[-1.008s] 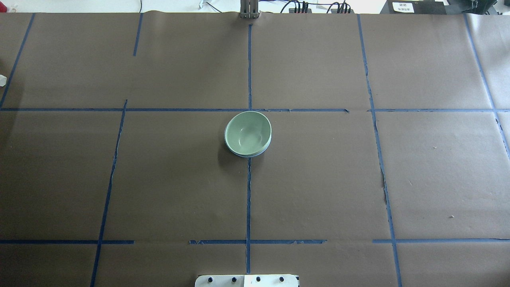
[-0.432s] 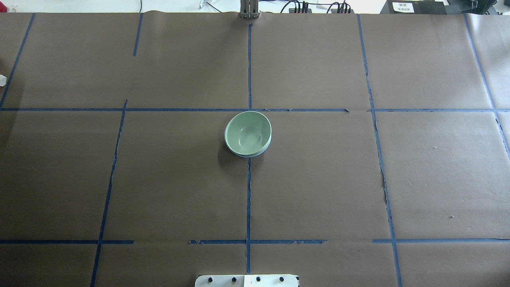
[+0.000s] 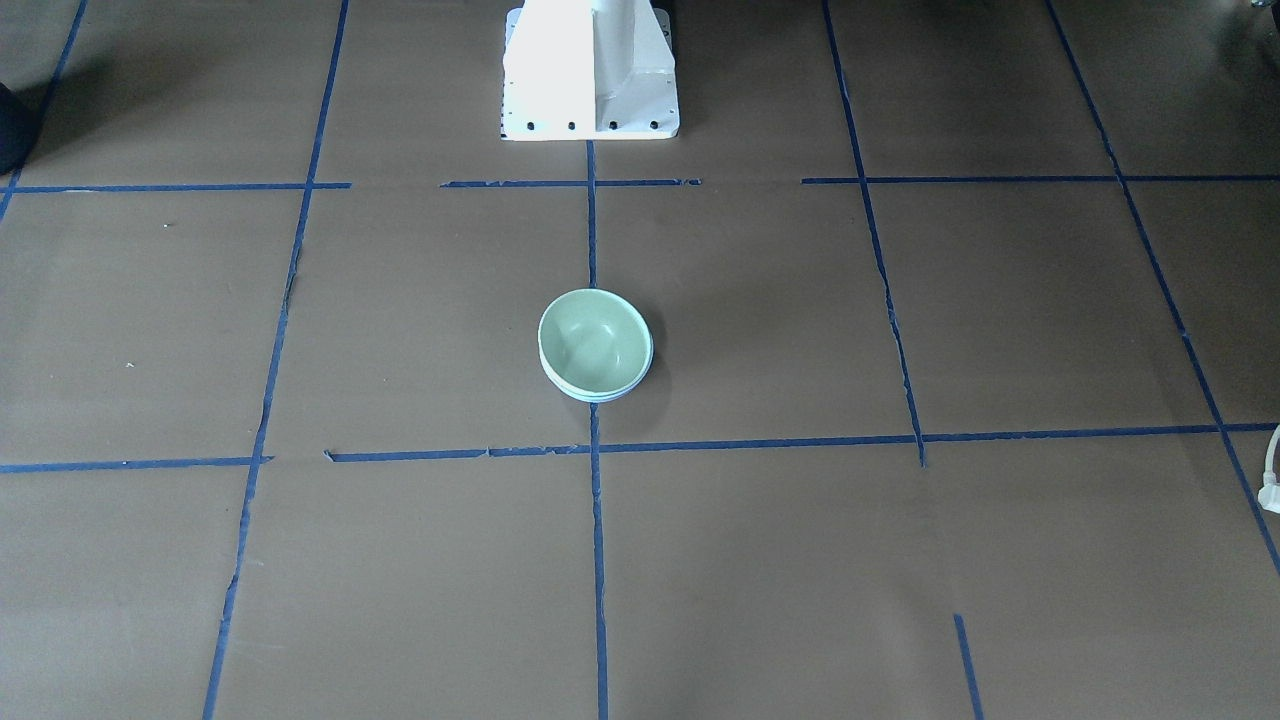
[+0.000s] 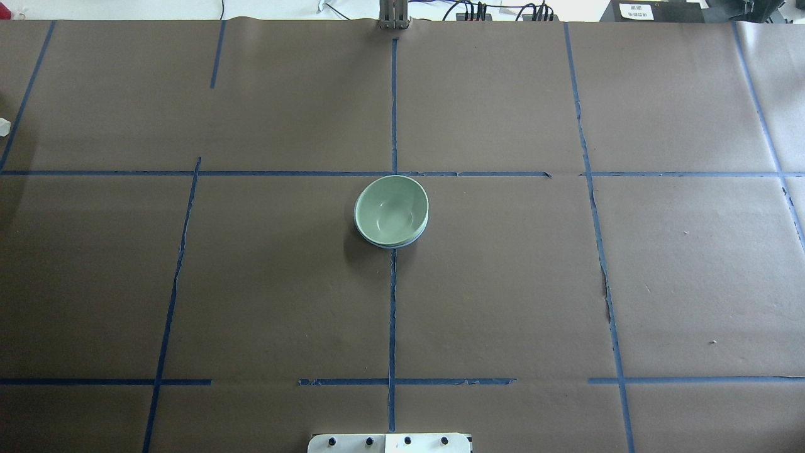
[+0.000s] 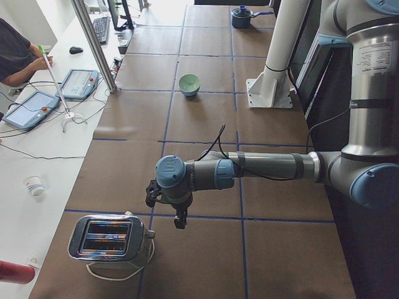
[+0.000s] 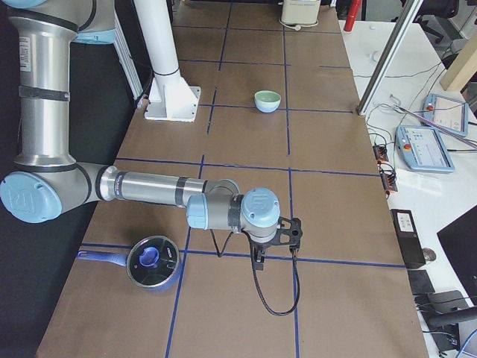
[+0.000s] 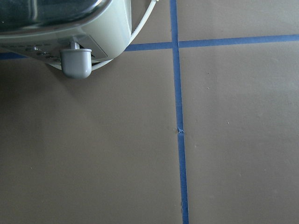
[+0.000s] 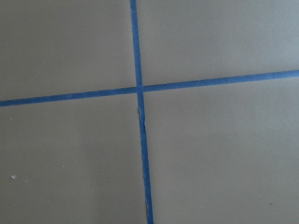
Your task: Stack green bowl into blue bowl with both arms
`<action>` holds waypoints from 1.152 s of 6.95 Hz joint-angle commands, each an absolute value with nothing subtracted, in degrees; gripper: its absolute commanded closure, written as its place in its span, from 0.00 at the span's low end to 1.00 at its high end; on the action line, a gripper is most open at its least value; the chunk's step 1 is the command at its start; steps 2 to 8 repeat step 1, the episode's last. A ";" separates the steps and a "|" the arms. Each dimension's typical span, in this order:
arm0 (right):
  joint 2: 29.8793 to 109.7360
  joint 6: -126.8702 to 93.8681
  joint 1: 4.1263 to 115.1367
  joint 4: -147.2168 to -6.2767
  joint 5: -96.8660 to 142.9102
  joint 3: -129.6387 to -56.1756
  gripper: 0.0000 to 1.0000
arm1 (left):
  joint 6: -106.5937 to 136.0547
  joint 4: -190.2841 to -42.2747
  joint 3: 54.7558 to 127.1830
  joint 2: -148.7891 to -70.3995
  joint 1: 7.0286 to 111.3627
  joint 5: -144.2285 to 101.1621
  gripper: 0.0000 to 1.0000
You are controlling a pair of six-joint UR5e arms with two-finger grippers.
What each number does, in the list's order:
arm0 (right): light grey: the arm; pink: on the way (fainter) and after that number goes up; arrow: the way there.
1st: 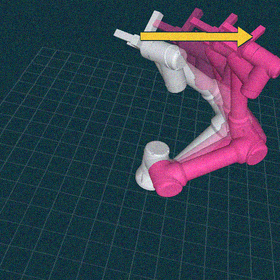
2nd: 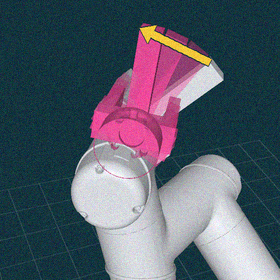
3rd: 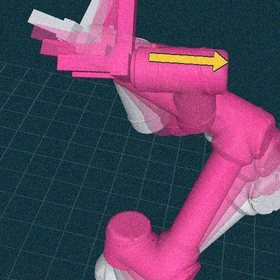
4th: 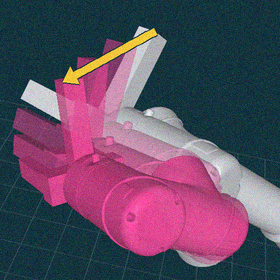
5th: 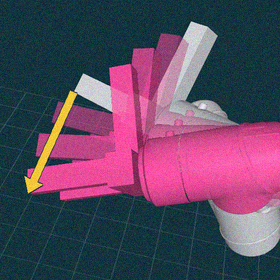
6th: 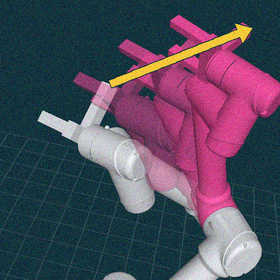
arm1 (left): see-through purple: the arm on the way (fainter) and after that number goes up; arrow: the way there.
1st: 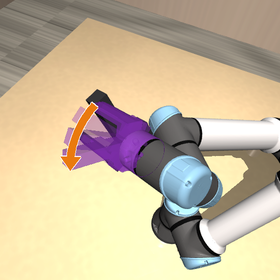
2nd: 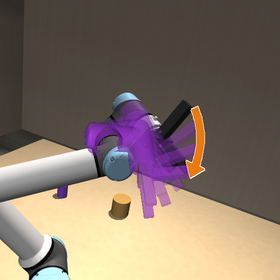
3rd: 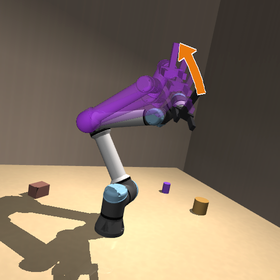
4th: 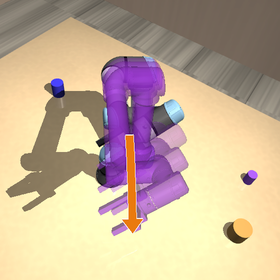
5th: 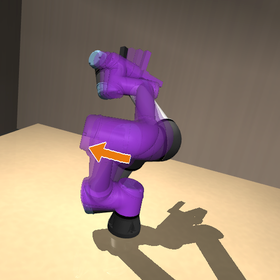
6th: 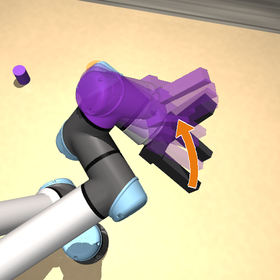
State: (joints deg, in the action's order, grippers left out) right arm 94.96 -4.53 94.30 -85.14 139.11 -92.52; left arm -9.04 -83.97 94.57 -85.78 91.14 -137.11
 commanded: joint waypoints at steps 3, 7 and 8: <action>94.92 -4.83 94.31 -84.90 139.31 -92.55 0.00 | -9.05 -84.02 94.57 -85.78 91.14 -137.11 0.00; 94.92 -4.83 94.31 -84.90 139.31 -92.55 0.00 | -9.05 -84.02 94.57 -85.78 91.14 -137.11 0.00; 94.92 -4.83 94.31 -84.90 139.31 -92.55 0.00 | -9.05 -84.02 94.57 -85.78 91.14 -137.11 0.00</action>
